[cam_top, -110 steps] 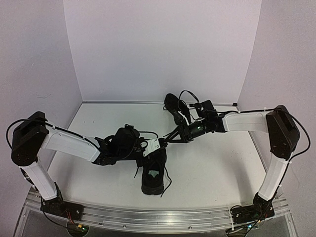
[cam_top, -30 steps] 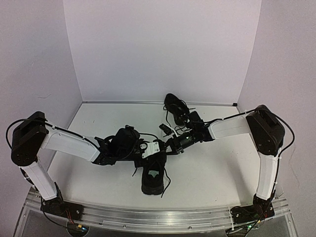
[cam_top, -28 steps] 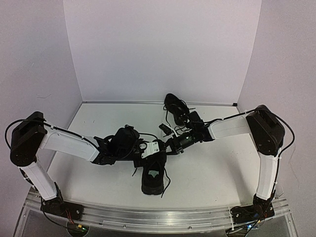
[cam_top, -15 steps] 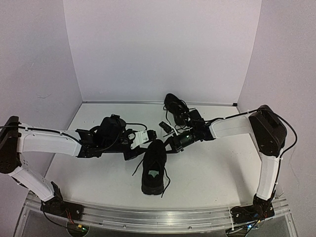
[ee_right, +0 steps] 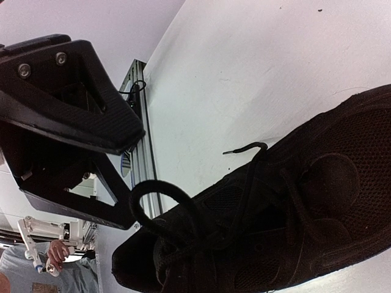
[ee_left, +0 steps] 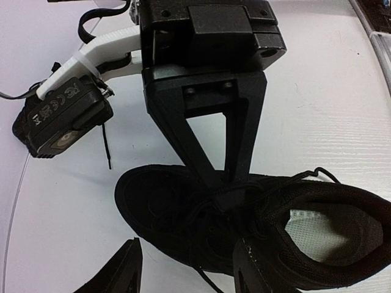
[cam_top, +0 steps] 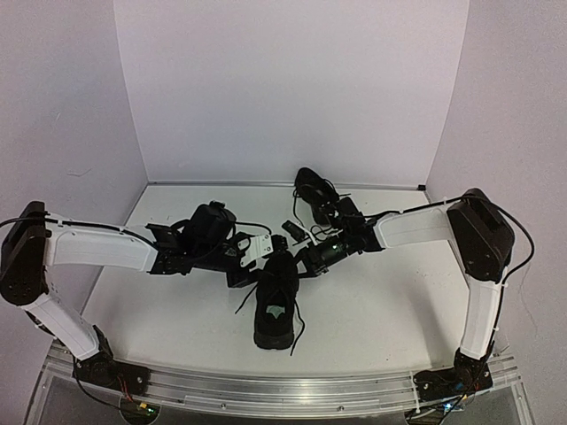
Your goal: Tie the shoes
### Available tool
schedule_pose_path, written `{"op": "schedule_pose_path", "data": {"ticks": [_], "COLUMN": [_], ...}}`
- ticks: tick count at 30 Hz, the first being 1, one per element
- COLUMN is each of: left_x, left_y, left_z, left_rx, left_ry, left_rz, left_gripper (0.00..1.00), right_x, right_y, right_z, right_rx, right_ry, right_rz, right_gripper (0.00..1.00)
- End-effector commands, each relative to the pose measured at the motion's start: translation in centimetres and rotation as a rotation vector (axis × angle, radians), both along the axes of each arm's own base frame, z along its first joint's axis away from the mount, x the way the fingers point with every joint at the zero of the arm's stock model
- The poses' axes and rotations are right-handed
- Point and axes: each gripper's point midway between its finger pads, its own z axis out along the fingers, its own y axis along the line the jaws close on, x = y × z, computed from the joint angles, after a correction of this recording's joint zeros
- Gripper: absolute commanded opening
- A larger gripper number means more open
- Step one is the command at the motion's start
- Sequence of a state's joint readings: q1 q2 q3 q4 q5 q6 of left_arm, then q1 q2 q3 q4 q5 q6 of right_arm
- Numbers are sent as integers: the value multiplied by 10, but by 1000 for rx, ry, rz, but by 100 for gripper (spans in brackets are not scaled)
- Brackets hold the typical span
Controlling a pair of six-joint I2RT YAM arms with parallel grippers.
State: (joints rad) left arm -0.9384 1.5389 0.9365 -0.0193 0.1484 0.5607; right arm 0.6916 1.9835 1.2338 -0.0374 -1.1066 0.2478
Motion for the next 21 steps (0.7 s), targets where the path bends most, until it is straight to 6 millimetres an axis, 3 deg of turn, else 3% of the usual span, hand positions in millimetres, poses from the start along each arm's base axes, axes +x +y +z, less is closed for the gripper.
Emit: {"op": "schedule_pose_path", "data": {"ticks": [1, 8, 21], "left_x": [4, 1, 7], "left_y": [-14, -21, -20], "left_z": [16, 13, 14], "left_rx": [-35, -41, -65], "left_ry": [-6, 18, 25], "left_rz": [-49, -89, -73], "left_gripper": [53, 47, 15], "right_x": [1, -1, -3], "right_y": [8, 10, 9], "right_z": [30, 31, 31], "right_rx": [44, 43, 40], "right_ry": [-84, -87, -90], "right_rz": [22, 30, 37], "right_gripper": [0, 0, 0]}}
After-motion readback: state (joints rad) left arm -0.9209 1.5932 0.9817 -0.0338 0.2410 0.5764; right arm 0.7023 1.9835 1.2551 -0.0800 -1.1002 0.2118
